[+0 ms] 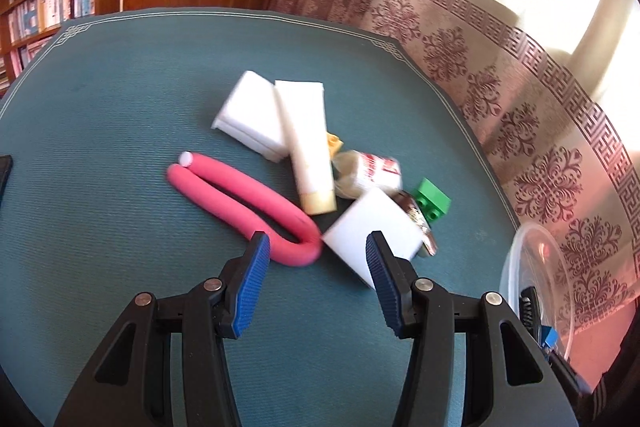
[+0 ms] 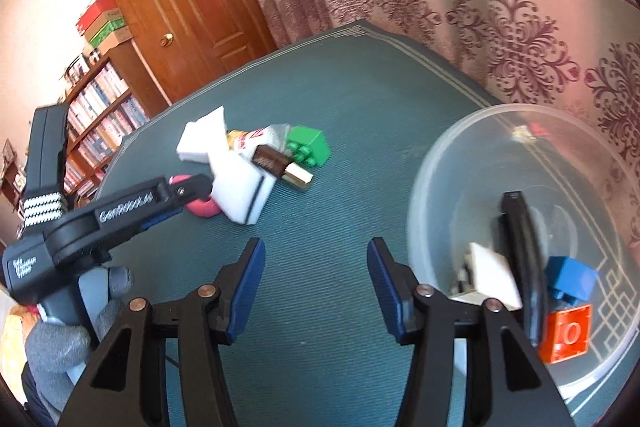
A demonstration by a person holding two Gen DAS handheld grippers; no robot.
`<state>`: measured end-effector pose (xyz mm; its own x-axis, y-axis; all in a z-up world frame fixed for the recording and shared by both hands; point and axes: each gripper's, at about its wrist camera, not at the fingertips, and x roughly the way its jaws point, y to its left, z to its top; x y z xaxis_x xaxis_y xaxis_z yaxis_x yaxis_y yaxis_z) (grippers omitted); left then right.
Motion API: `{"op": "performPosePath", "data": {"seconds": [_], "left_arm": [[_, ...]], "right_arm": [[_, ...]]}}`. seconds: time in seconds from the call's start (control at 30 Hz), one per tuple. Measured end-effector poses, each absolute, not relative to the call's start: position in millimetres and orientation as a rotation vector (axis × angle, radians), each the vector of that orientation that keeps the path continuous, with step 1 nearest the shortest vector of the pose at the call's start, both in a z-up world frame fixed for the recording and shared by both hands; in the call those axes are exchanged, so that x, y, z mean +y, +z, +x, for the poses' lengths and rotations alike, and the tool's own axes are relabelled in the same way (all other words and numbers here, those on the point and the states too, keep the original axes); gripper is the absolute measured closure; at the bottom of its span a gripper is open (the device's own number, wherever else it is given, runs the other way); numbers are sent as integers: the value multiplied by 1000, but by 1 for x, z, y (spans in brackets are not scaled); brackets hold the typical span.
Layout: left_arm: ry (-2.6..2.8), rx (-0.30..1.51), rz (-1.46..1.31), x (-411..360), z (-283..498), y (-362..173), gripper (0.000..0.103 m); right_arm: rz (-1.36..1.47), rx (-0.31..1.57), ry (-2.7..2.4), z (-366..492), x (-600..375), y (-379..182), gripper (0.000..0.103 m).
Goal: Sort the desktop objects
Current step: 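Withdraw both open tools from the bowl back toward the remaining items, then lower the left tool onto the pink foam curler and close on it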
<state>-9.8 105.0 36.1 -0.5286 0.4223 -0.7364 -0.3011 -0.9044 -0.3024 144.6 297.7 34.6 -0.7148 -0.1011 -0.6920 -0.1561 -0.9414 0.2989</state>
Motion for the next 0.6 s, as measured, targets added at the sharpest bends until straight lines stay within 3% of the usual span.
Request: {"op": "performPosePath", "data": {"seconds": [0.23, 0.6], "left_arm": [[2459, -236, -1258, 94, -26, 33, 50], [2466, -402, -1340, 71, -57, 28, 50]], "right_arm": [[-1263, 467, 2896, 130, 266, 27, 39], [-1312, 507, 2881, 120, 267, 16, 38]]}}
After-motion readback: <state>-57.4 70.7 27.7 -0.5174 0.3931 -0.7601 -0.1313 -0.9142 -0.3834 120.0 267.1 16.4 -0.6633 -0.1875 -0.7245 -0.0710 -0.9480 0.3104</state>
